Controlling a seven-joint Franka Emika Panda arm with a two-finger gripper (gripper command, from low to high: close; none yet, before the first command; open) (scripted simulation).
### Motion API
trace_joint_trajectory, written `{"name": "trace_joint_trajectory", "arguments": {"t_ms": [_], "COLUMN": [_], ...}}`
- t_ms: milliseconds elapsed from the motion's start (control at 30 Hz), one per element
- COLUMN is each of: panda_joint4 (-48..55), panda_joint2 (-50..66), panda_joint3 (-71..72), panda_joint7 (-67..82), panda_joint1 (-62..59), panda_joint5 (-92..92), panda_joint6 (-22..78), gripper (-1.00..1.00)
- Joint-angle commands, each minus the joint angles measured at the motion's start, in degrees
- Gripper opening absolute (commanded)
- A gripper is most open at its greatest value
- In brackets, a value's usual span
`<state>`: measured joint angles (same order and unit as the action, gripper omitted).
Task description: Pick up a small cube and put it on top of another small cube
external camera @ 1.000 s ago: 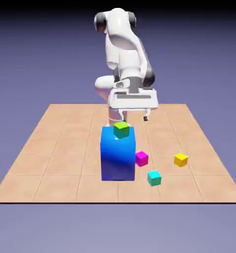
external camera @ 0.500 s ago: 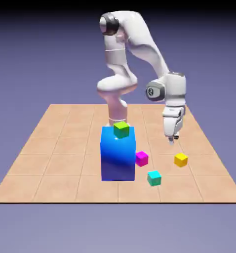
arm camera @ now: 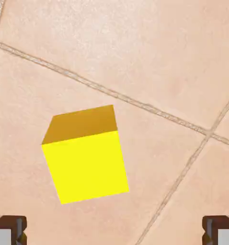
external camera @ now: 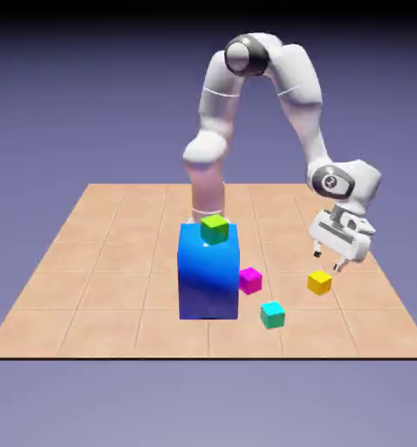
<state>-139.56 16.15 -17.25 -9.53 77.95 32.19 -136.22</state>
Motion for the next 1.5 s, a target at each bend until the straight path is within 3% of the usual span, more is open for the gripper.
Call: {"name": "trace_joint_trajectory", "arguments": {"t_ms": [0,200,233,433,1267,1333,1467], "panda_joint4": [0.2,0.5,0.5,0.1,-11.9,-12.1,-18.4], "panda_joint2": [0.5,10.2,10.2,-0.2,-51.5,-52.5,-49.0], "panda_joint3": [-0.2,-1.8,-1.8,0.0,14.5,14.8,11.6], "panda_joint7": [0.3,-2.6,-2.6,0.7,29.2,29.8,27.2], "panda_joint1": [0.8,-1.0,-1.0,0.1,-51.8,-52.8,-55.3], "panda_joint5": [0.3,3.4,3.4,0.3,0.1,0.1,5.0], "panda_joint6": [0.4,-9.4,-9.4,0.7,30.6,31.1,21.2], "gripper": [0.0,0.0,-1.0,-1.0,-1.0,-1.0,-1.0]}}
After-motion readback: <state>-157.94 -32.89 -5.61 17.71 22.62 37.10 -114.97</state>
